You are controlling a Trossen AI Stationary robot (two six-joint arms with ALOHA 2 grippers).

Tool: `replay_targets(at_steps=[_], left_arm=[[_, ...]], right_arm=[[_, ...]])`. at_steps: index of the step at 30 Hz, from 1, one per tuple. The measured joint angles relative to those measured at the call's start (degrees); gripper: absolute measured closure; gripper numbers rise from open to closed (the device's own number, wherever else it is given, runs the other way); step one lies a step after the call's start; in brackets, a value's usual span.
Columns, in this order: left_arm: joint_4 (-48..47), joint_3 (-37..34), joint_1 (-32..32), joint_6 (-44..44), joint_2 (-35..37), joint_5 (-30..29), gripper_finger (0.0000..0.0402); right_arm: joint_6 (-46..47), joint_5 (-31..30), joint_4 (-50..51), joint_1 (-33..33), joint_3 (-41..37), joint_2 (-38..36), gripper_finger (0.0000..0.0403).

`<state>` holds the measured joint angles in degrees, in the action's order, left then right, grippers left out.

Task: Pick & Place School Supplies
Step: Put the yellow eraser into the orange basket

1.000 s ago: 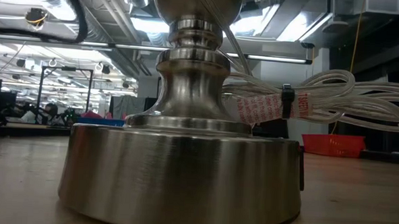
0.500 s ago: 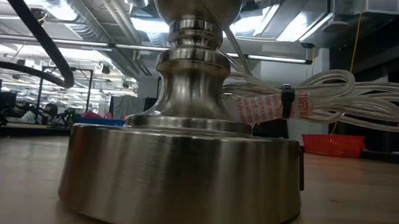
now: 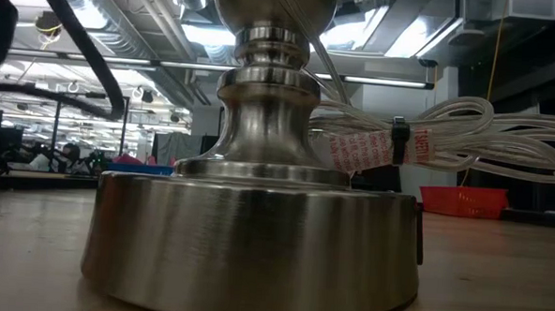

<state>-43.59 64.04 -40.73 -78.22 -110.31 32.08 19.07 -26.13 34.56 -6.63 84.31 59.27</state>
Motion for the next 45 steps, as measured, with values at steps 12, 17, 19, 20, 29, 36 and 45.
replay_targets(at_steps=[12, 17, 19, 20, 29, 36, 45], left_arm=[[-1.5, 0.6, 0.0, -2.5, 6.0, -7.7, 0.0388], [-1.3, 0.6, 0.1, -1.8, 6.8, -7.9, 0.0396], [-1.0, 0.6, 0.0, -1.4, 6.8, -7.8, 0.0387], [-1.0, 0.6, -0.1, -1.5, 6.8, -7.9, 0.0380], [-1.0, 0.6, -0.1, -3.9, 6.8, -9.9, 0.0256], [-0.5, 0.6, -0.1, -4.7, 4.7, -9.9, 0.0204], [0.3, 0.6, -0.1, -5.0, 3.7, -9.4, 0.0223]], right_arm=[[-0.1, 0.0, 0.2, 0.0, 0.0, 0.0, 0.0138], [-0.3, 0.0, 0.2, 0.0, 0.0, 0.0, 0.0138], [-0.4, 0.0, 0.2, 0.0, 0.0, 0.0, 0.0138], [-0.4, 0.0, 0.2, 0.0, 0.0, 0.0, 0.0138], [-0.4, 0.0, 0.2, 0.0, 0.0, 0.0, 0.0138], [-0.4, 0.0, 0.2, 0.0, 0.0, 0.0, 0.0138], [-0.5, 0.0, 1.1, 0.0, 0.0, -1.0, 0.0138]])
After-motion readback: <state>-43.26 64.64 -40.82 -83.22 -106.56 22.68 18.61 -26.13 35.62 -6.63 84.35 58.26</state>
